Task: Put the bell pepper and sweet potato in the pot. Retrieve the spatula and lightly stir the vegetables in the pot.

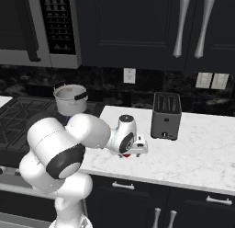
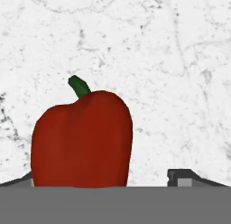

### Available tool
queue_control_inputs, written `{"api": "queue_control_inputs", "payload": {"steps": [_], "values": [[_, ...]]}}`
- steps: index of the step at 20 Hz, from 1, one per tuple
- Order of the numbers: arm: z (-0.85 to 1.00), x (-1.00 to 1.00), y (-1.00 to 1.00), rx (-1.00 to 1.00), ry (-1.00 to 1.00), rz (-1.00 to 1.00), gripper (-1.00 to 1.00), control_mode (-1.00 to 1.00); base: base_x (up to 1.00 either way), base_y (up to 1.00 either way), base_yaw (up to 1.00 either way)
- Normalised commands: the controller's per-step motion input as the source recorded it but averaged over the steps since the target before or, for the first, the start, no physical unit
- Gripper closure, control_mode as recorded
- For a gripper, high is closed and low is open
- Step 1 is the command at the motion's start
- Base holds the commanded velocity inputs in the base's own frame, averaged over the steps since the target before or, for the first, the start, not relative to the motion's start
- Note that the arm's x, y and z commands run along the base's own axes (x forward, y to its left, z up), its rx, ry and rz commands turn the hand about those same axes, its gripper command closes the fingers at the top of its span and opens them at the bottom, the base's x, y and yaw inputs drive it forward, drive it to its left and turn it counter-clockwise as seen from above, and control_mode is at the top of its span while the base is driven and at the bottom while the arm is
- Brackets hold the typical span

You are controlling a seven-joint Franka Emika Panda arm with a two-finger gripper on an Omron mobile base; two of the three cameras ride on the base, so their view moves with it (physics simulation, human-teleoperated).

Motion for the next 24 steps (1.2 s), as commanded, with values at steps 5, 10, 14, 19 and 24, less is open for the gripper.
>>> {"api": "queue_control_inputs", "payload": {"steps": [5, 10, 14, 19, 24], "values": [[-0.27, 0.15, 0.16, 0.0, 0.0, 0.1, 1.0, -1.0, 0.0, 0.0, 0.0], [0.24, -0.18, 0.31, 0.01, -0.09, 0.09, 1.0, -1.0, 0.0, 0.0, 0.0], [0.9, -0.59, 1.0, -0.24, -0.3, 0.2, 1.0, -1.0, 0.0, 0.0, 0.0], [0.76, -0.06, 1.0, -0.22, -0.29, 0.16, 1.0, -1.0, 0.0, 0.0, 0.0], [0.62, 0.0, 1.0, -0.01, -0.26, 0.1, 1.0, -1.0, 0.0, 0.0, 0.0]]}}
